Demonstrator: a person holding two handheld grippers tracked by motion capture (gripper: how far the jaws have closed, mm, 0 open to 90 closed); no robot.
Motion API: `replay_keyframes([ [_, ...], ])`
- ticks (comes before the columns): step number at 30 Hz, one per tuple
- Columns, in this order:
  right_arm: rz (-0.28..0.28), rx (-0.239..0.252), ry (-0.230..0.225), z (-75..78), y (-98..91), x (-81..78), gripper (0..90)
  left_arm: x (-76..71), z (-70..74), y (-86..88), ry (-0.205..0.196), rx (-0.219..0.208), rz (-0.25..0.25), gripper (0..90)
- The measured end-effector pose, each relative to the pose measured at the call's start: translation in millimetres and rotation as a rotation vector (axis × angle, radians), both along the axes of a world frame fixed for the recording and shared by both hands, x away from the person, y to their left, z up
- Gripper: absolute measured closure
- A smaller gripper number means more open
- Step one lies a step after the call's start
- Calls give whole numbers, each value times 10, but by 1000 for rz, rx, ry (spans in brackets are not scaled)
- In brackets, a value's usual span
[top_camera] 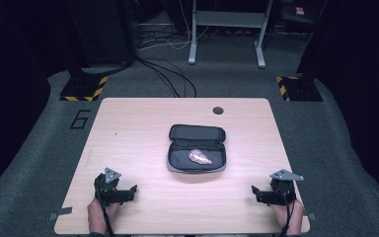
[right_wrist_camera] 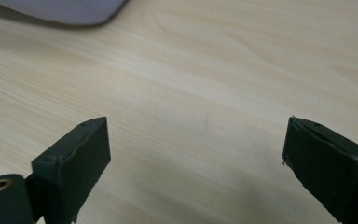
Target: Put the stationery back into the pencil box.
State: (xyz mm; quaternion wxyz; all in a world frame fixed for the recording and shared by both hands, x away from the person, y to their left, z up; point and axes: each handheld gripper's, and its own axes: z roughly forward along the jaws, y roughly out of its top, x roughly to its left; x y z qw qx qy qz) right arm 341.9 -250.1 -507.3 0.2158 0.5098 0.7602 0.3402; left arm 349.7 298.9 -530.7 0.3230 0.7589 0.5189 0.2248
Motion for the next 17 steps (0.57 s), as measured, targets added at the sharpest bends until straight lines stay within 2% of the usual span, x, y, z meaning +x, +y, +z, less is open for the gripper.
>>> replay_keyframes([
  [4,-34,20,24,-150,-115,-66,58,0,1,1,1,1,-1,18],
  [6,-42,19,18,-207,-149,-83,48,0,0,0,0,1,0,18],
  [8,-46,23,-4,-210,-162,-99,49,0,0,1,0,1,-1,18],
  [10,-37,13,-1,-213,-164,-95,47,0,0,1,0,1,-1,18],
  [11,-48,-12,6,-221,-144,-84,27,0,0,1,0,1,-1,18],
  [12,-55,-17,13,-225,-129,-66,13,0,0,1,0,2,-1,18],
  [13,-43,-27,9,-228,-142,-62,8,-1,0,1,0,2,-1,18],
  [17,-46,-31,18,-227,-144,-55,0,-1,0,1,0,1,-1,18],
])
